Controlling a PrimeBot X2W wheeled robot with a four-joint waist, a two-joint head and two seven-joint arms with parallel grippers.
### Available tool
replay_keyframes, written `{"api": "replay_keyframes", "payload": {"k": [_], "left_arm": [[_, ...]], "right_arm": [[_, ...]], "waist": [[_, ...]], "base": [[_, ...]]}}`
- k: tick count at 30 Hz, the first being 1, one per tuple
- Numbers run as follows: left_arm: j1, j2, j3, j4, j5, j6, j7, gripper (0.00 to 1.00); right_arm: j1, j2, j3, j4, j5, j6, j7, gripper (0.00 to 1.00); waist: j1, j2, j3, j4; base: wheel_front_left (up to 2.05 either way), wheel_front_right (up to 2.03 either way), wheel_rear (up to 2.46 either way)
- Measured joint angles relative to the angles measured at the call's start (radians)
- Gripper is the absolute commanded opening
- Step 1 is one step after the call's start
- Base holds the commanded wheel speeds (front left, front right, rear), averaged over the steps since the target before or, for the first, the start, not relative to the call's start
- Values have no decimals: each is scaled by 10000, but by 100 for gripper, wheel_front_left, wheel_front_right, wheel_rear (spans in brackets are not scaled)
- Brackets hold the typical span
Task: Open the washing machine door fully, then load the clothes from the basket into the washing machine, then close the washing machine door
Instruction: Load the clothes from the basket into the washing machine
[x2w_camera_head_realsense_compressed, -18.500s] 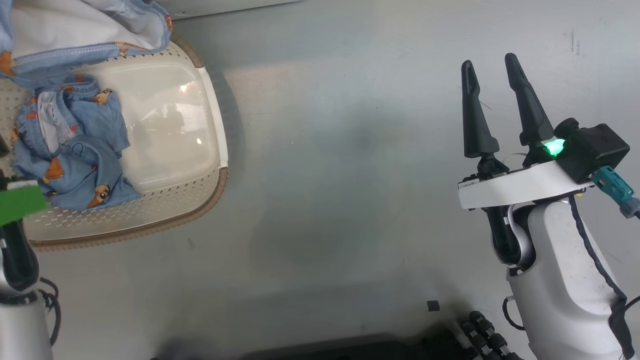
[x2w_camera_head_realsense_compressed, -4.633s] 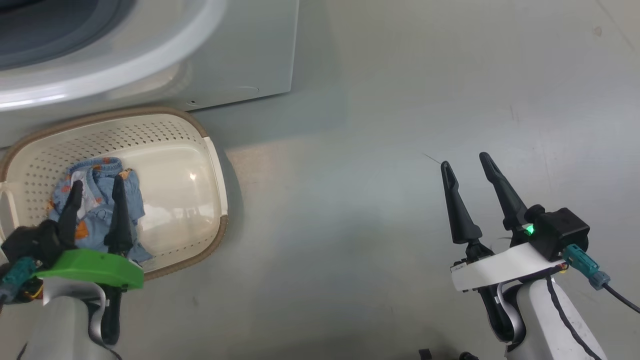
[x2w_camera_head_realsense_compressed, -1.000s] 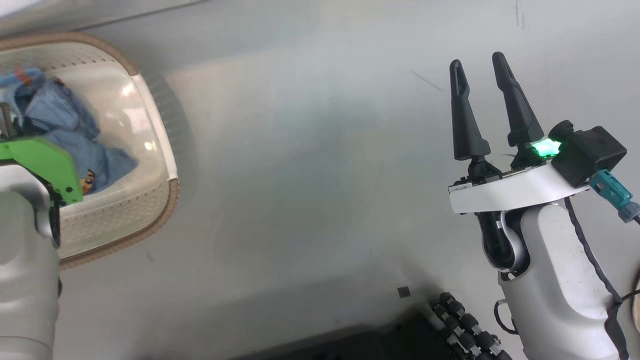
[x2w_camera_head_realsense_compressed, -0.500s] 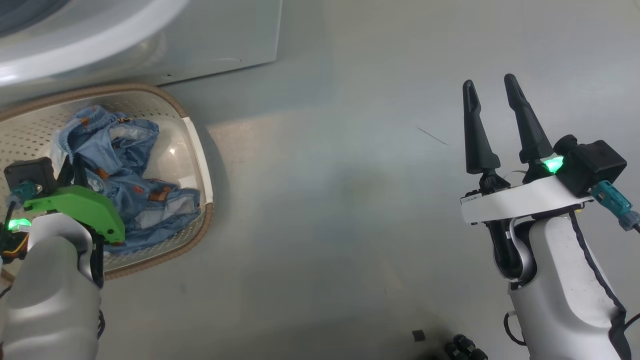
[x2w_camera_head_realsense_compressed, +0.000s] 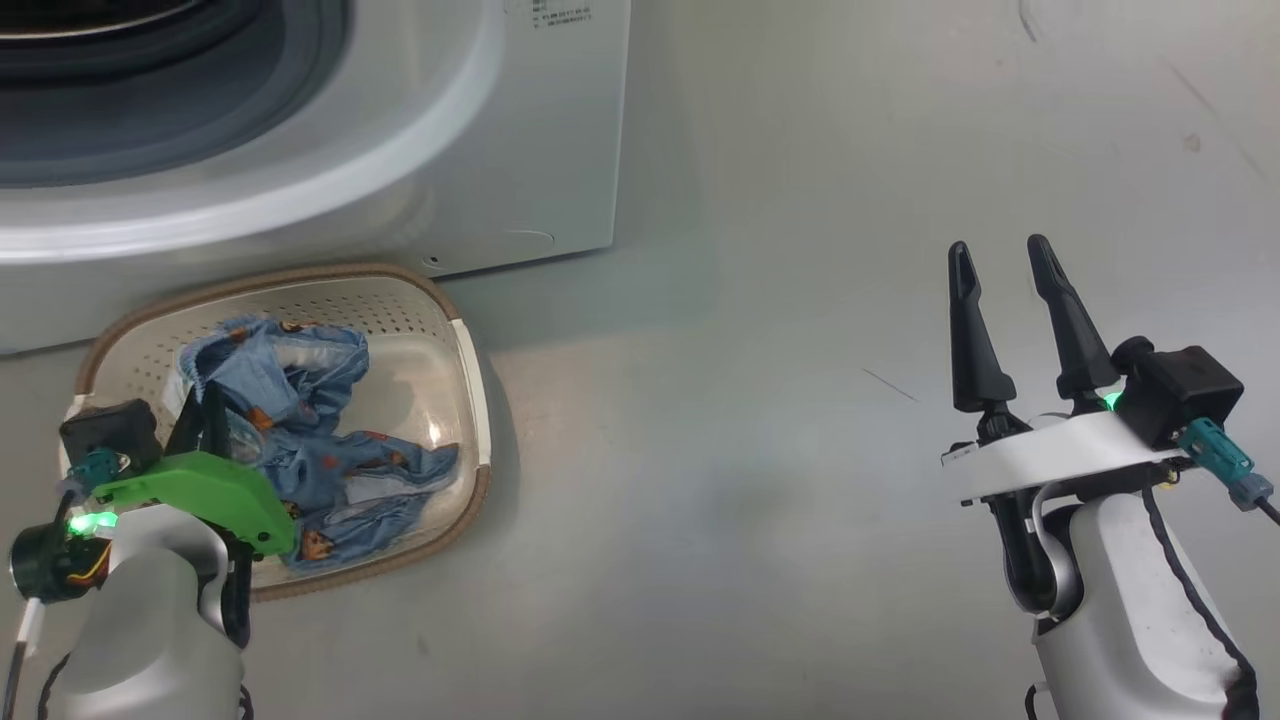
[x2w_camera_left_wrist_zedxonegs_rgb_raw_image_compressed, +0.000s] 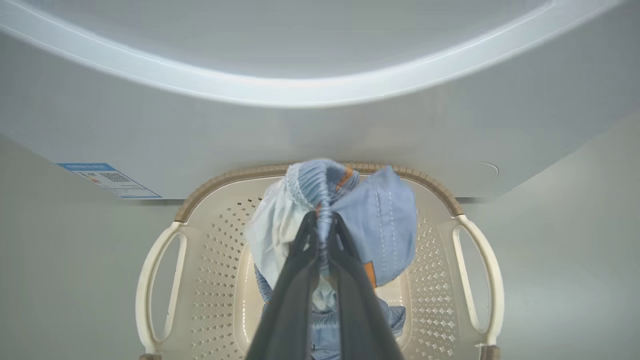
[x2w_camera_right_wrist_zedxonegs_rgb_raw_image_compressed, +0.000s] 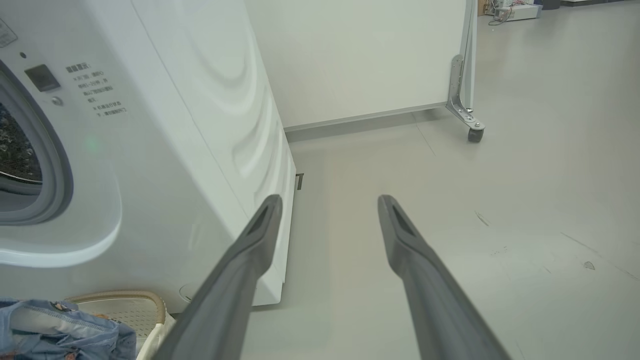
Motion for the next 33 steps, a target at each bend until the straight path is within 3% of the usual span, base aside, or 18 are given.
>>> {"api": "replay_keyframes", "payload": {"k": [33], "left_arm": [[4519,-380,571,-6857,384,-518,-2,0]], "right_arm": [[2406,38,-476,410,-343,161,0,100]], "waist": [[0,0,-4482,950]], "base": [[0,0,0]]}}
